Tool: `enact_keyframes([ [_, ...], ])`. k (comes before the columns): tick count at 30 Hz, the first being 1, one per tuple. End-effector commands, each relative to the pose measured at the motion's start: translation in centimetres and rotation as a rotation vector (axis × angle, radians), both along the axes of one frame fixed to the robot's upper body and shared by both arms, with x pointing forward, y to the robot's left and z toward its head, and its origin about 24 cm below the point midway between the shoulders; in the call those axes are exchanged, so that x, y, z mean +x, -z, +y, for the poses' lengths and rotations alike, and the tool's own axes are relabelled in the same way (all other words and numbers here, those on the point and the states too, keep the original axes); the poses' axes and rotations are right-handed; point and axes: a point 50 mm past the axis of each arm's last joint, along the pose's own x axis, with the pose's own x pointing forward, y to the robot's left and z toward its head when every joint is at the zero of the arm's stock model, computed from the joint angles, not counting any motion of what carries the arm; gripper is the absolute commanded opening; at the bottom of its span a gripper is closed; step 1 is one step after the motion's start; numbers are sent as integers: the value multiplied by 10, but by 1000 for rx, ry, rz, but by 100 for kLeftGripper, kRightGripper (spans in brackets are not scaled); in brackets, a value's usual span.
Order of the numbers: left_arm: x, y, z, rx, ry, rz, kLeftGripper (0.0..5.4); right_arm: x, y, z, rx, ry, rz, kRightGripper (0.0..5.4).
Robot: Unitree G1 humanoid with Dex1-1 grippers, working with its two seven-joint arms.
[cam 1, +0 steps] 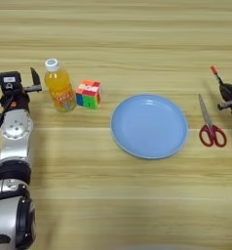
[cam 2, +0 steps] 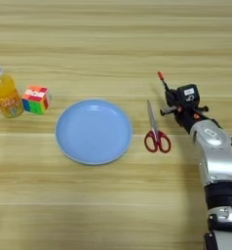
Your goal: Move the objects on the table
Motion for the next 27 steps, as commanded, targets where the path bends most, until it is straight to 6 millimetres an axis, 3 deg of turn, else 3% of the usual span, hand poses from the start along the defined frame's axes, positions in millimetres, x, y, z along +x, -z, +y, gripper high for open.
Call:
enact_keyframes([
  [1,1,-5,1,-4,-7,-21,540,-6,-12,28,44,-86,-7,47],
  [6,1,-5,0,-4,-6,-24,540,-15,-10,75,49,-264,44,47],
  [14,0,-5,0,-3,-5,-25,540,-30,17,122,60,-429,166,47],
  [20,0,-5,0,-4,-7,-26,540,-35,34,128,31,-451,241,47],
  [27,0,-5,0,-4,-7,-25,540,-36,36,127,16,-463,248,47],
])
